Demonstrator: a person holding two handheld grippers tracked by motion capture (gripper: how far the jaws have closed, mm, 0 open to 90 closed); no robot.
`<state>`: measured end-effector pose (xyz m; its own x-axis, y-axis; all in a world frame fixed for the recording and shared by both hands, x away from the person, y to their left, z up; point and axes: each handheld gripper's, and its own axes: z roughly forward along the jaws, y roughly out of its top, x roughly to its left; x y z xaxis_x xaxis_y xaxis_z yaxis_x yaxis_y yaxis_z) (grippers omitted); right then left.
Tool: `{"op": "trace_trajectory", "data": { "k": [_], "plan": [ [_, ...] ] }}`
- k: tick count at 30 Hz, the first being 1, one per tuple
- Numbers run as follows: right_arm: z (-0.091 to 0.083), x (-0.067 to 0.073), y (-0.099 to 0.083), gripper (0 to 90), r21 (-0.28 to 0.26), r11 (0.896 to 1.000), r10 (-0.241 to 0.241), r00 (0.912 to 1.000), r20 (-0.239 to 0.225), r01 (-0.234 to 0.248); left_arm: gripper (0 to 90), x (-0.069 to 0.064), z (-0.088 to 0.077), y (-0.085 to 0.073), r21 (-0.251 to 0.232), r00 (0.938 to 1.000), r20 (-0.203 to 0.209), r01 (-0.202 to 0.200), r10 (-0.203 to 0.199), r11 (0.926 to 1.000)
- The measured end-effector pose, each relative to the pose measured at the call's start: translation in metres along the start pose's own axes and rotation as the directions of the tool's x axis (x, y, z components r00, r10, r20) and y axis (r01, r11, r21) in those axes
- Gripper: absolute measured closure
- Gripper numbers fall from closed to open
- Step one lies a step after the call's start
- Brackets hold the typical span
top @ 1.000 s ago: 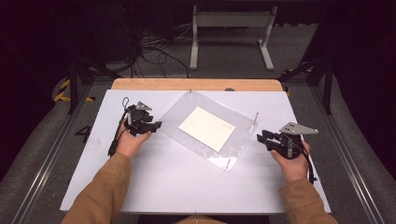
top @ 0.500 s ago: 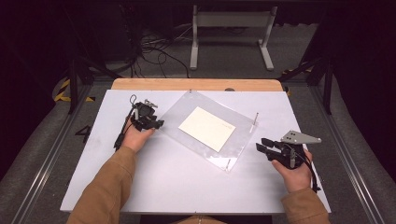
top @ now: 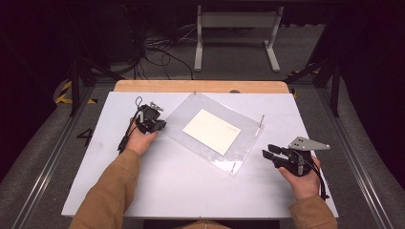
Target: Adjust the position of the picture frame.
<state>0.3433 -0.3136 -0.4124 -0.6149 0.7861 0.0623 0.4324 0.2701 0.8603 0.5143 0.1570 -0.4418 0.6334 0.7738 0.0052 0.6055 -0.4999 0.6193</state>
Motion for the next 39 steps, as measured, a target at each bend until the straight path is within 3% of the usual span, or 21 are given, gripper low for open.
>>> {"op": "trace_trajectory", "data": {
  "k": [9, 15, 20, 21, 22, 23, 24, 25, 26, 27, 28, 31, 33, 36, 39],
  "plan": [
    [0.001, 0.0, 0.0, 61.5, -0.002, 1.0, 0.006, 0.9999, -0.013, -0.007, 84.8, -0.004, -0.003, 0.0, 0.03, 0.9998, 0.011, -0.02, 0.019, 0.9994],
    [-0.002, 0.001, 0.001, 61.0, -0.007, 1.0, 0.012, 0.9997, -0.02, -0.012, 85.0, -0.015, -0.014, -0.005, 0.106, 0.9948, 0.064, -0.086, 0.079, 0.9907],
    [-0.006, 0.002, 0.001, 60.0, -0.014, 1.0, 0.01, 0.9996, -0.026, -0.01, 85.8, -0.03, -0.023, -0.013, 0.127, 0.9861, 0.09, -0.151, 0.14, 0.9804],
    [-0.007, 0.003, 0.0, 59.8, -0.017, 1.0, 0.011, 0.9996, -0.027, -0.011, 87.4, -0.032, -0.024, -0.015, 0.126, 0.9807, 0.14, -0.154, 0.136, 0.98],
    [-0.008, 0.004, 0.0, 59.6, -0.019, 1.0, 0.009, 0.9995, -0.029, -0.01, 90.0, -0.033, -0.023, -0.017, 0.131, 0.9571, 0.272, -0.14, 0.1, 0.9815],
    [-0.009, 0.005, 0.0, 59.4, -0.02, 1.0, 0.007, 0.9995, -0.03, -0.007, 90.0, -0.033, -0.023, -0.017, 0.131, 0.9571, 0.272, -0.14, 0.1, 0.9815],
    [-0.009, 0.005, 0.0, 59.4, -0.02, 1.0, 0.007, 0.9995, -0.03, -0.007, 90.0, -0.043, -0.023, -0.019, 0.131, 0.9327, 0.345, -0.16, 0.106, 0.9784],
    [-0.01, 0.006, 0.0, 59.1, -0.023, 1.0, 0.01, 0.9993, -0.037, -0.01, 90.0, -0.052, -0.026, -0.02, 0.129, 0.9363, 0.319, -0.197, 0.148, 0.9717],
    [-0.011, 0.007, 0.0, 58.8, -0.026, 1.0, 0.008, 0.9991, -0.042, -0.009, 90.0, -0.065, -0.029, -0.021, 0.153, 0.9467, 0.247, -0.249, 0.207, 0.9563],
    [-0.013, 0.008, 0.0, 58.7, -0.03, 1.0, 0.004, 0.9991, -0.043, -0.006, 90.0, -0.072, -0.03, -0.023, 0.165, 0.9431, 0.23, -0.281, 0.24, 0.9454],
    [-0.014, 0.008, 0.001, 58.6, -0.034, 0.999, 0.002, 0.999, -0.045, -0.004, 90.0, -0.075, -0.029, -0.025, 0.167, 0.9409, 0.23, -0.29, 0.249, 0.9423],
    [-0.015, 0.01, 0.001, 58.2, -0.037, 0.999, 0.002, 0.9989, -0.047, -0.003, 90.0, -0.075, -0.031, -0.028, 0.132, 0.9519, 0.206, -0.256, 0.226, 0.9575],
    [-0.015, 0.011, 0.001, 57.9, -0.036, 0.999, -0.006, 0.9986, -0.053, 0.004, 89.3, -0.07, -0.036, -0.029, 0.094, 0.963, 0.191, -0.211, 0.19, 0.973],
    [-0.015, 0.014, 0.001, 57.0, -0.03, 0.999, -0.015, 0.9978, -0.065, 0.013, 80.1, -0.061, -0.043, -0.029, 0.062, 0.9797, 0.136, -0.156, 0.147, 0.9857],
    [-0.015, 0.019, 0.0, 56.1, -0.02, 0.999, -0.03, 0.9968, -0.074, 0.028, 71.9, -0.05, -0.045, -0.029, 0.039, 0.989, 0.114, -0.099, 0.094, 0.9943]
  ]
}}
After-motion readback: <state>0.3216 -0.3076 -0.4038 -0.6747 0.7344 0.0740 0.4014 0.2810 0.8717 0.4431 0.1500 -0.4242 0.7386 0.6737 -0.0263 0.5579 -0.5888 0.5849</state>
